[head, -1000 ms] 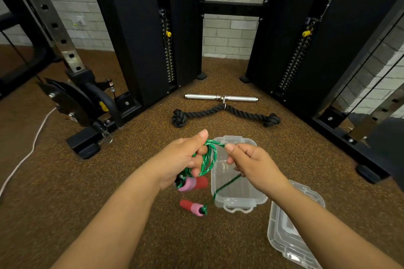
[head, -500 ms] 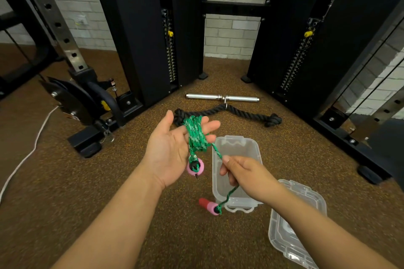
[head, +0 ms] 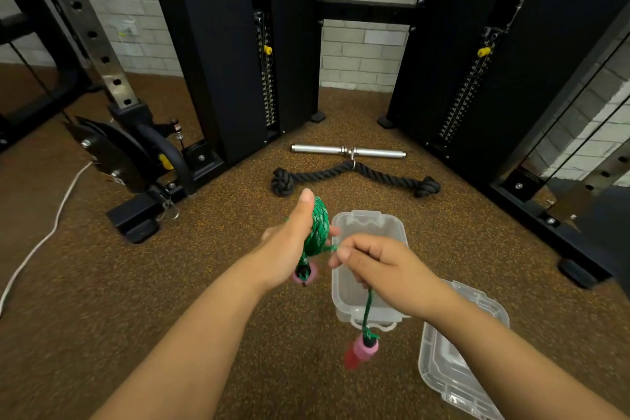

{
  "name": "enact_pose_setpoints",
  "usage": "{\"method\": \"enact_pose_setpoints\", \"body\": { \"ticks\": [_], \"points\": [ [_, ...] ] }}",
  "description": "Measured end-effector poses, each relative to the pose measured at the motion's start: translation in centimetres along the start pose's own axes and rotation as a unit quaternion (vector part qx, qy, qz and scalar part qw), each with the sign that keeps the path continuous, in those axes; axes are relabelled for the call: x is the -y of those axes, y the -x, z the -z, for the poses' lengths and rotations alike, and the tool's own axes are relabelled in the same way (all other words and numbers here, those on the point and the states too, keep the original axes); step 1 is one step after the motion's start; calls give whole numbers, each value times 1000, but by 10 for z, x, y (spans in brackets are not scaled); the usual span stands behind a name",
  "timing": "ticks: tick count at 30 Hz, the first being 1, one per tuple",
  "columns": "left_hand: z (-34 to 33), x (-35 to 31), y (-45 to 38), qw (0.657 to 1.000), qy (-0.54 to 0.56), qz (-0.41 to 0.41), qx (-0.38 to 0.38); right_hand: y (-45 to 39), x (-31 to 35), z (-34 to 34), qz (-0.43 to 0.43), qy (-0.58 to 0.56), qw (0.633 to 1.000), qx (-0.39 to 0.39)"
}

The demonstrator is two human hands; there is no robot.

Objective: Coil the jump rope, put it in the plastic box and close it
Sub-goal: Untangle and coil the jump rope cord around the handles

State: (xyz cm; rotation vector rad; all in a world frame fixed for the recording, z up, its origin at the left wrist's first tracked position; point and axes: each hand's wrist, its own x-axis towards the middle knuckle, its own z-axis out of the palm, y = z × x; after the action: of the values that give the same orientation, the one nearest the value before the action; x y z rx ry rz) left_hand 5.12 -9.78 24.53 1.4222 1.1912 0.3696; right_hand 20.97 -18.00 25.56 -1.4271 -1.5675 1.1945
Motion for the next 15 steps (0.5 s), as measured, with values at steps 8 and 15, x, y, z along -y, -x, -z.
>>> {"method": "enact_pose_setpoints", "body": {
  "ticks": [8, 15],
  "points": [
    [-4, -14, 17, 994, -28, -26, 103, -5, -2, 19, -2, -89, 992, -88],
    [0, -10, 17, 982, -127, -32, 134, -9, -11, 24, -8, -83, 989, -123]
  ]
}}
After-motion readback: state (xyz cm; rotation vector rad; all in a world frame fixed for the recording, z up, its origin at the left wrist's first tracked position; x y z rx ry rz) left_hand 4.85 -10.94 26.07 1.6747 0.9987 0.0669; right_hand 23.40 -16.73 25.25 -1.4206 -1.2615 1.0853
